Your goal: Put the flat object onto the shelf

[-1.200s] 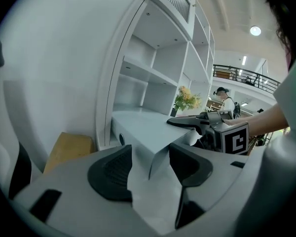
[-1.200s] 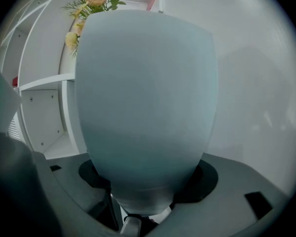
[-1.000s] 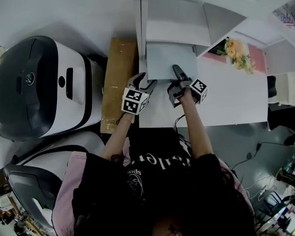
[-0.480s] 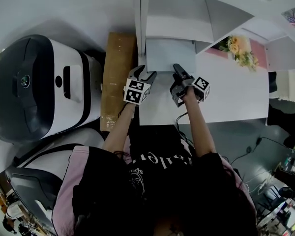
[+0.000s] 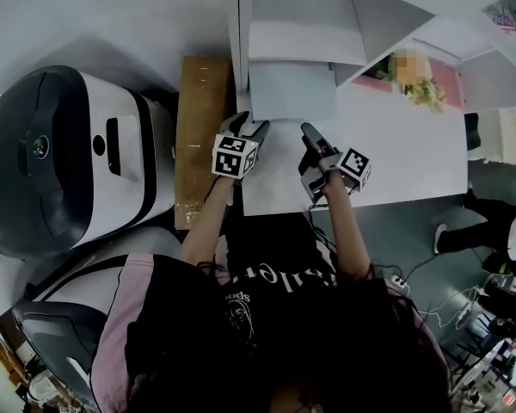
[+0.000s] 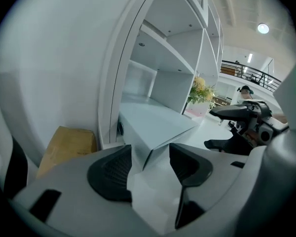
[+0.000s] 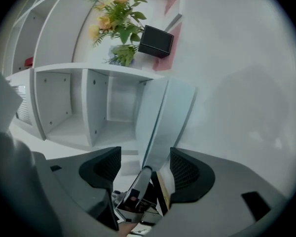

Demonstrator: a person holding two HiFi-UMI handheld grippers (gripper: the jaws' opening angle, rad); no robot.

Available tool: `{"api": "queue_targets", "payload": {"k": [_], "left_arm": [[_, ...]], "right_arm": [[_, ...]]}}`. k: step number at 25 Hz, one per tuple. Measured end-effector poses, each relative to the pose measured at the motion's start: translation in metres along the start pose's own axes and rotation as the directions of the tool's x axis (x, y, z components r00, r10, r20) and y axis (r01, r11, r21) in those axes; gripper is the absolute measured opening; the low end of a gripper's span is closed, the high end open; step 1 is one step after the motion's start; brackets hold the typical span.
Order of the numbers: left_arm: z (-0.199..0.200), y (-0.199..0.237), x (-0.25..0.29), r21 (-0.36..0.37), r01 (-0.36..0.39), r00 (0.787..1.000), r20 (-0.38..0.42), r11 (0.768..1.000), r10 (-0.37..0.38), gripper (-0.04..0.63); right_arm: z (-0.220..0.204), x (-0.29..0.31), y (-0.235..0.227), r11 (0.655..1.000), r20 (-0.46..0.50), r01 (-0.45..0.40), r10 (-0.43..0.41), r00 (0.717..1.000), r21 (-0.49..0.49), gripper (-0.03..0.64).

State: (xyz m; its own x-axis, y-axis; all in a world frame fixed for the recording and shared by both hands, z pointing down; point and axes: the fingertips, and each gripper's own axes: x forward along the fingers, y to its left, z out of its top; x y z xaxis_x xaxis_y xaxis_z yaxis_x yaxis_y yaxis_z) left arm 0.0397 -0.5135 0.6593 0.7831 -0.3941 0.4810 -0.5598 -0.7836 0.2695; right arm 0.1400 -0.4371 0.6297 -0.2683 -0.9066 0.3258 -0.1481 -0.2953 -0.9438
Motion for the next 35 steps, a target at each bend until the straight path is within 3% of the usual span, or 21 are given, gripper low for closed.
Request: {"api": "queue_targets", "payload": {"k": [5,9,13,20,26,29,35], "left_arm": [[0.001,-0.012,-0.023,0.005,0.014,1.000,0.000,1.000,-0.014,0.249],[0.000,-0.038,-0.045,0.029,0.073,0.997,0.019,0.997,-0.073,0.249],[0.002,-0.074,-0.070,0.029,0.143,0.988,0.048,0.989,-0.144,0.249],[0.015,-0.139,-0.123,0.081,0.192,0.974,0.107,0.978,-0.200,0.243],[0.033,-0.191,-0.155,0.051,0.173,0.960,0.214,0.984,-0.180,0.227],[0.043,-0.221,-0.173,0.048,0.123,0.957,0.259,0.991,-0.131,0.221],[0.050,-0.279,-0.223,0.048,-0.052,0.939,0.342,0.997,0.033,0.156]], "right_arm": [[-0.011,-0.023,0.036,0.982,-0.017,-0.050,0.048,0.999,-0.183,0.314],[-0.021,-0.042,0.057,0.939,-0.039,-0.054,0.043,0.998,-0.341,0.314],[-0.034,-0.066,0.080,0.900,-0.060,-0.113,0.097,0.993,-0.422,0.314],[-0.049,-0.119,0.085,0.784,-0.080,-0.083,0.043,0.996,-0.615,0.314],[-0.064,-0.172,0.099,0.649,-0.124,-0.141,0.071,0.990,-0.748,0.313],[-0.069,-0.208,0.102,0.580,-0.157,-0.167,0.069,0.985,-0.798,0.313],[-0.083,-0.288,0.109,0.515,-0.239,-0.267,0.122,0.963,-0.814,0.313]]}}
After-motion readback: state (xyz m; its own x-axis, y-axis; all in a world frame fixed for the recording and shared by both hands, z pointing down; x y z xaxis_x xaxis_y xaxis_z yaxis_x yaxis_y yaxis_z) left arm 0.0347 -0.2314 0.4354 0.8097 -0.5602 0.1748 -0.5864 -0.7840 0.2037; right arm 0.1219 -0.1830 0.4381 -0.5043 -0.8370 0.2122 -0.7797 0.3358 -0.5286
